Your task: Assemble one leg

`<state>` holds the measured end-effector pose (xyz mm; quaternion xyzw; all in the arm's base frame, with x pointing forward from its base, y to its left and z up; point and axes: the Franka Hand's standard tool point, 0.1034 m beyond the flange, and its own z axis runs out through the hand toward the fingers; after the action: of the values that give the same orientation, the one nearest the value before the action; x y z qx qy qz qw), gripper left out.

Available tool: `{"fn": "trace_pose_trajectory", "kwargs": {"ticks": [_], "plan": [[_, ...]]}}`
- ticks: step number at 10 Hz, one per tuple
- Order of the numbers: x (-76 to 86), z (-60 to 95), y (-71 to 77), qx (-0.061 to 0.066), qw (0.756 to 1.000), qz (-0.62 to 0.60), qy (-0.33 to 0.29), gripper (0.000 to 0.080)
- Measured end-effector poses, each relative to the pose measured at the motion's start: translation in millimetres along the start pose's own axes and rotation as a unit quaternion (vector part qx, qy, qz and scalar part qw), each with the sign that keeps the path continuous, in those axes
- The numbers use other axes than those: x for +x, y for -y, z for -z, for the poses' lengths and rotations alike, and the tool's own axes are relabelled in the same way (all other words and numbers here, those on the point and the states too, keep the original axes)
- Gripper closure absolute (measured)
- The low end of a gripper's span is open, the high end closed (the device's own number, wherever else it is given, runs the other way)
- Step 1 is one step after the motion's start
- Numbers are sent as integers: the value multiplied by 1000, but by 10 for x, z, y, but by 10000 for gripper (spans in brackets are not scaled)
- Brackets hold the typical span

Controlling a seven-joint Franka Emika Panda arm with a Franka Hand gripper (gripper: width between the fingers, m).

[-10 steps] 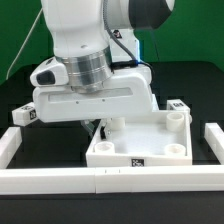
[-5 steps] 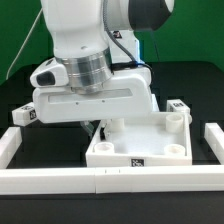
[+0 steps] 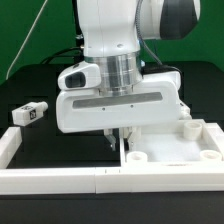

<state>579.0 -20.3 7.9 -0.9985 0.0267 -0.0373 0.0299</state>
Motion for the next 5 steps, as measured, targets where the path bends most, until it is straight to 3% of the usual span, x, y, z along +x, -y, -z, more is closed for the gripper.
{"fn": "trace_pose_trajectory", "kwargs": {"ticks": [1, 2, 3, 4, 5], "plan": [[-2, 0, -9, -8, 1000, -5, 1, 746], [-2, 0, -11, -8, 1000, -2, 1, 746], [-4, -1, -10, -8, 1000, -2, 1, 642], [-5, -2, -11, -8, 1000, -2, 1, 642], [-6, -3, -11, -8, 1000, -2, 1, 506]]}}
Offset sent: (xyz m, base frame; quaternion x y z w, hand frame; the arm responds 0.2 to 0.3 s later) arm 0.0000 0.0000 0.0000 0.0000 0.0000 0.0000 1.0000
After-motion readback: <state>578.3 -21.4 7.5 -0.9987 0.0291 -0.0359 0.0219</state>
